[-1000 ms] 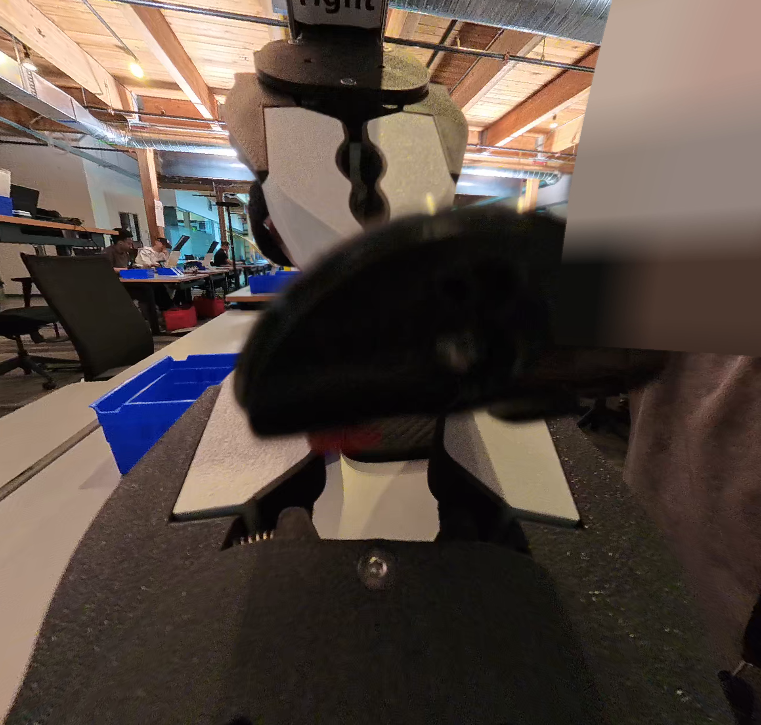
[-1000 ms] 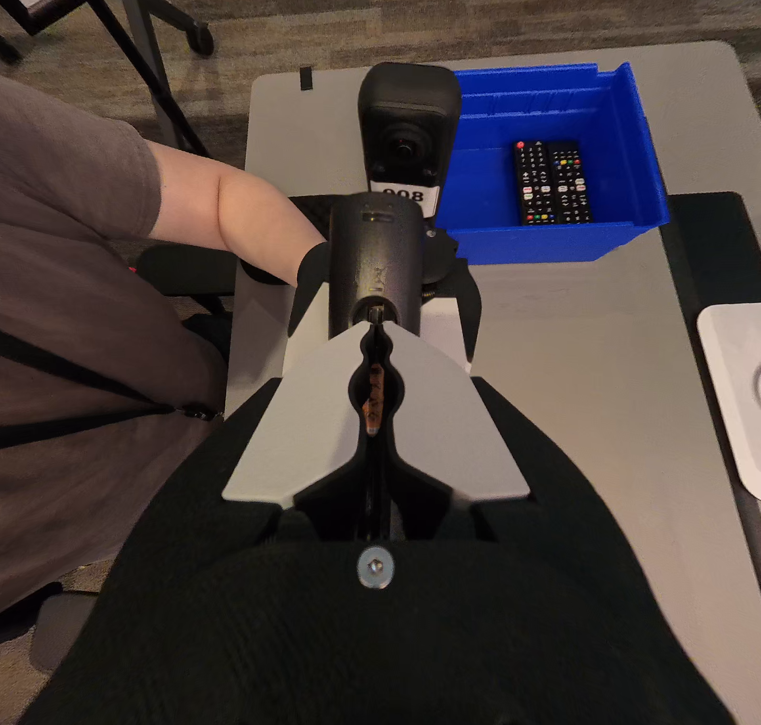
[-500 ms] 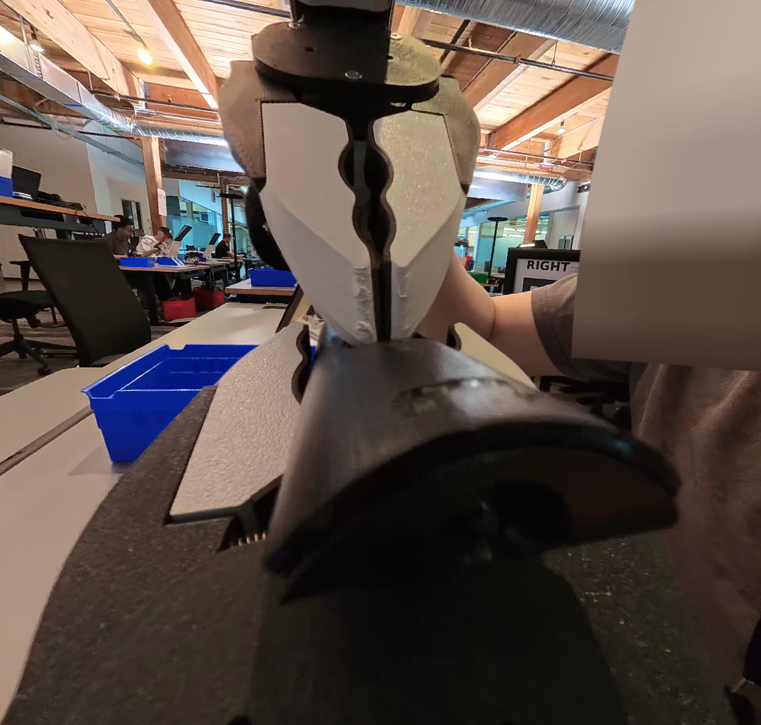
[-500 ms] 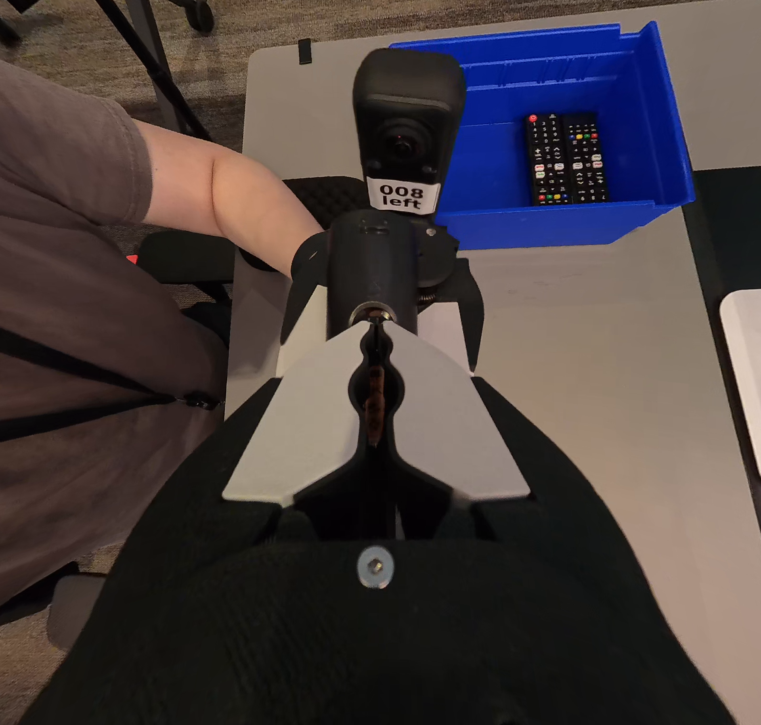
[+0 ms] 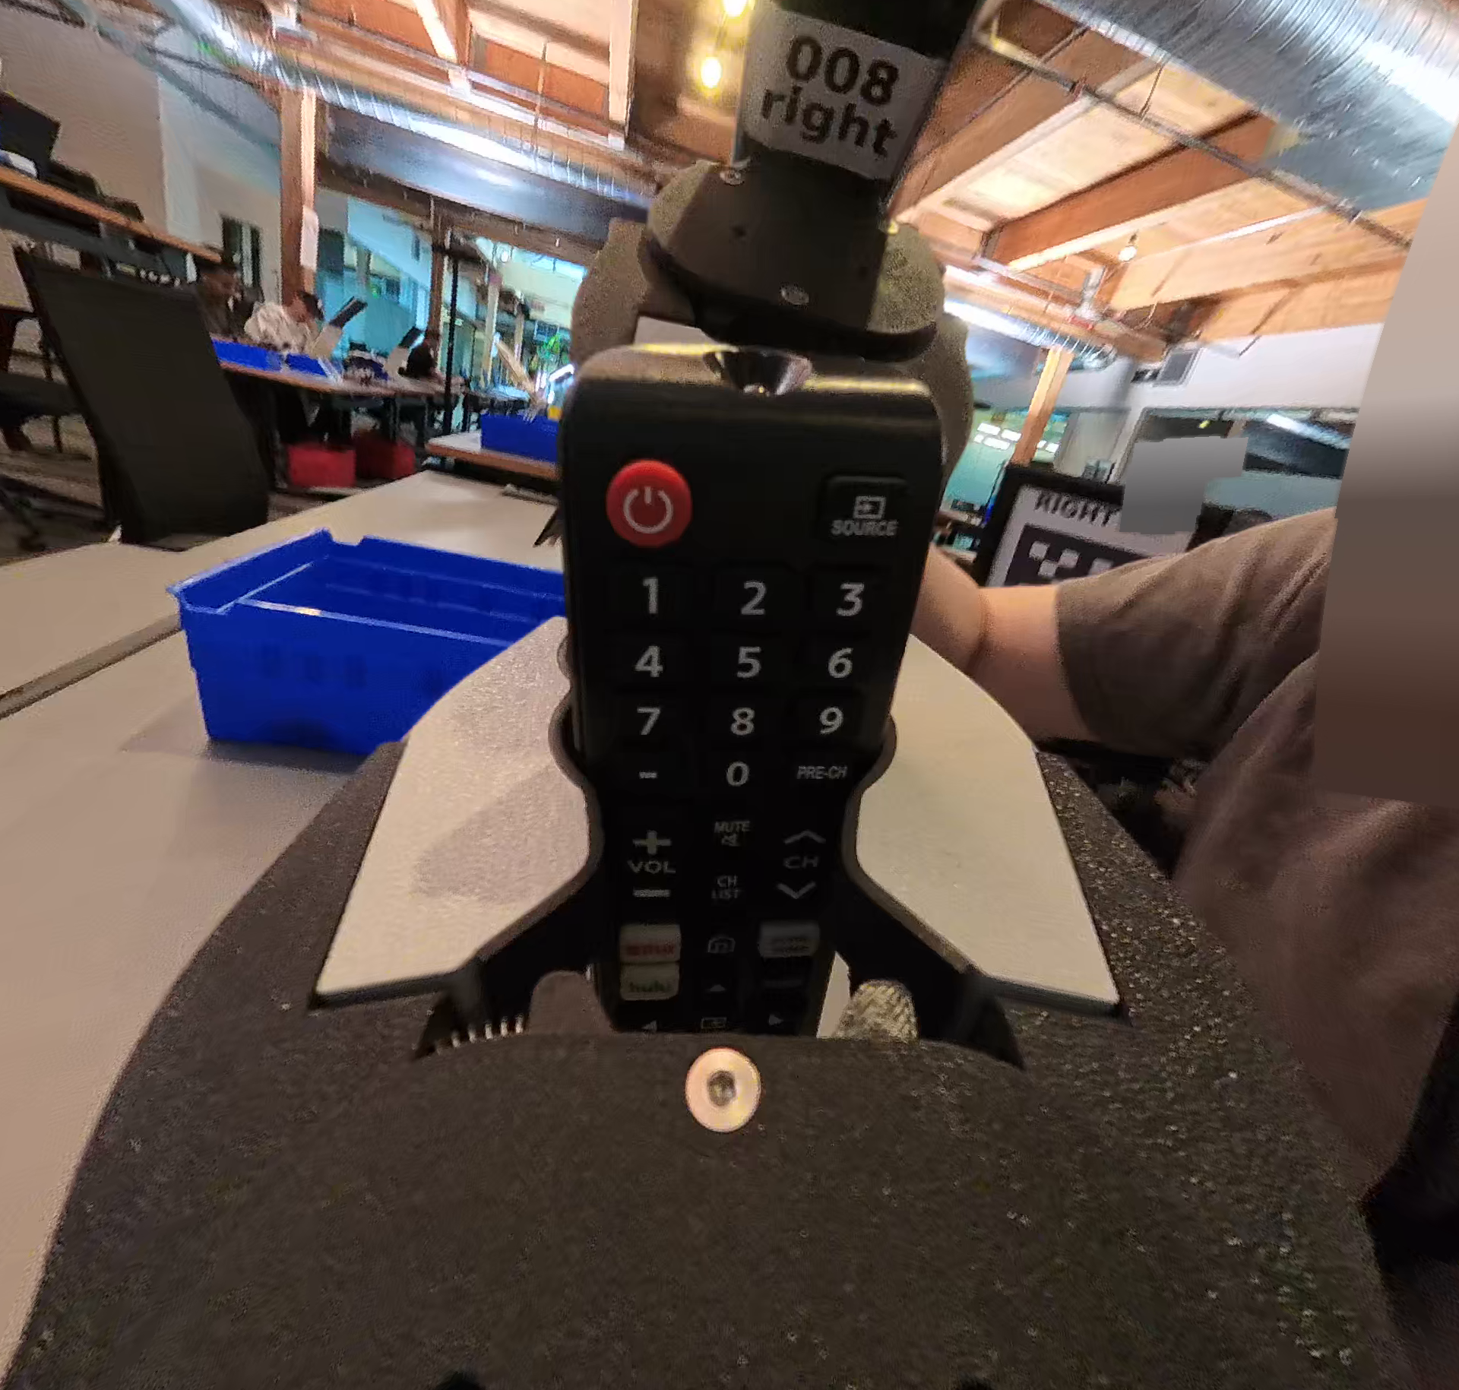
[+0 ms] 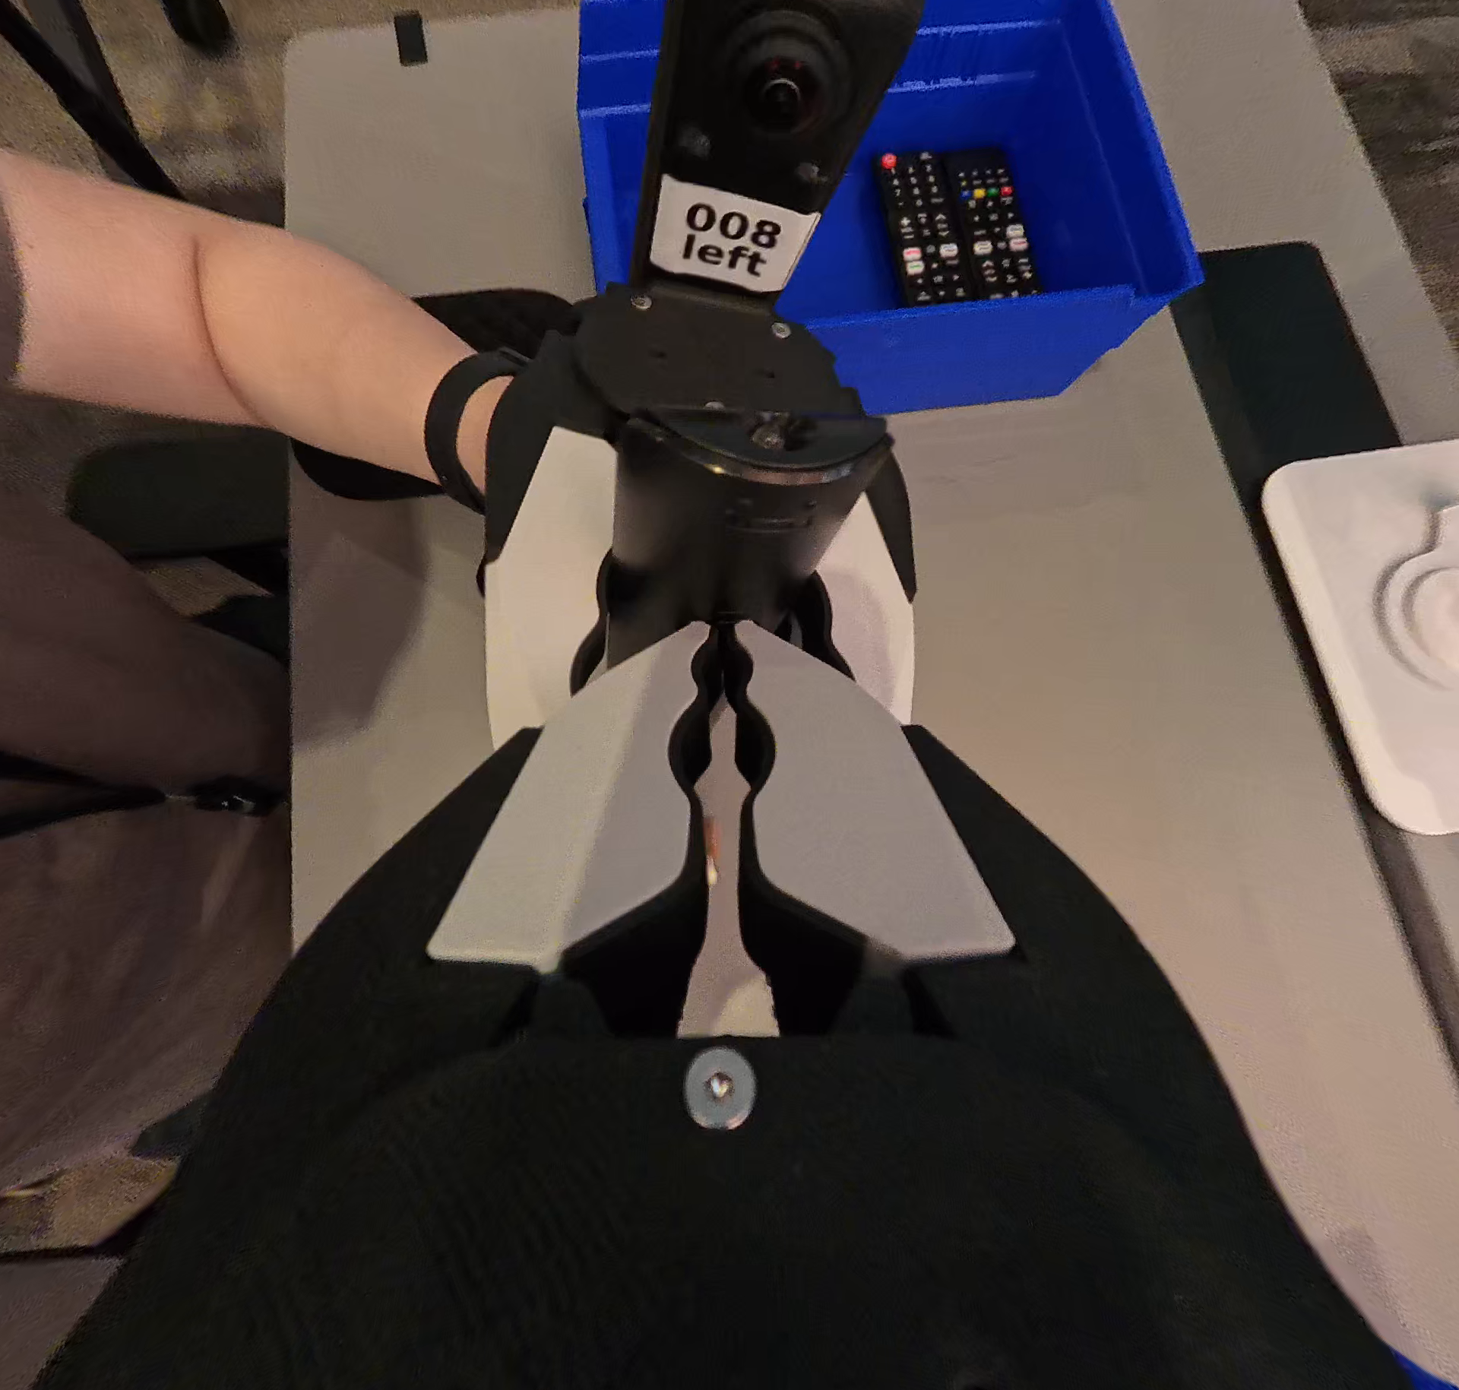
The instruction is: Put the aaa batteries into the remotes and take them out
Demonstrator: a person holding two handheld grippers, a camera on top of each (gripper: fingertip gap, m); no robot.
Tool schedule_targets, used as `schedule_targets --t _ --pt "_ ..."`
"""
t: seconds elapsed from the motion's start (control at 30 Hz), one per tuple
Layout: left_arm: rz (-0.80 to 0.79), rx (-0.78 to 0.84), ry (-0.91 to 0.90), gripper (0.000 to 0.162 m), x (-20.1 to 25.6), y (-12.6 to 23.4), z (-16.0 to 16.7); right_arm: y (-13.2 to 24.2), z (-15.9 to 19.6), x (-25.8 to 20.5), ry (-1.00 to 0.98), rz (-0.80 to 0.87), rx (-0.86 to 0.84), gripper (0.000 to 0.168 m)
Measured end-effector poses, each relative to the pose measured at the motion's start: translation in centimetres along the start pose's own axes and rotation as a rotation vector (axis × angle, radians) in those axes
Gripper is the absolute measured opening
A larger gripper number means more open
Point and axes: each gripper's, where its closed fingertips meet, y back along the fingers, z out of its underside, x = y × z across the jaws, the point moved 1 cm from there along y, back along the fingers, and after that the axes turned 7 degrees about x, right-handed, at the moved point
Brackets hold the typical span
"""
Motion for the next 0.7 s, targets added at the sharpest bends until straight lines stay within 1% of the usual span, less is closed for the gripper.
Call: schedule_targets --t 0.03,0.1,0.2,0.3,0.47,0.5,0.53,0.57,0.7 --pt "-0.019 -0.028 -0.012 0.066 -0.5 0.0 0.6 -0.1 0.6 0.2 -0.030 -0.009 0.017 0.000" --pt "-0.045 -0.068 0.030 0.066 -1.3 -0.1 1.9 -0.4 1.8 0.7 -0.085 -0.027 0.053 0.000" --pt "-0.063 -0.051 0.116 0.066 -2.1 -0.1 2.6 -0.7 2.8 1.3 -0.131 -0.058 0.149 0.000" --pt "-0.077 -0.052 0.119 0.066 -2.6 0.1 2.8 -0.9 3.2 1.4 -0.180 -0.105 0.239 0.001" --pt "-0.067 -0.019 0.118 0.066 -2.7 0.4 2.2 0.2 5.2 2.5 -0.161 -0.018 0.268 0.001" --pt "-0.064 -0.007 0.125 0.066 -2.6 0.5 1.9 0.5 5.7 2.4 -0.169 -0.006 0.284 0.006" --pt "-0.056 0.006 0.128 0.066 -2.5 0.5 1.6 0.7 6.3 2.2 -0.187 -0.003 0.303 0.024" --pt "-0.041 0.025 0.129 0.066 -2.3 0.5 1.1 0.7 6.8 1.6 -0.208 -0.019 0.333 0.030" --pt "-0.021 0.068 0.117 0.066 -1.7 0.4 -0.1 -0.9 6.5 -0.7 -0.329 -0.110 0.556 0.070"
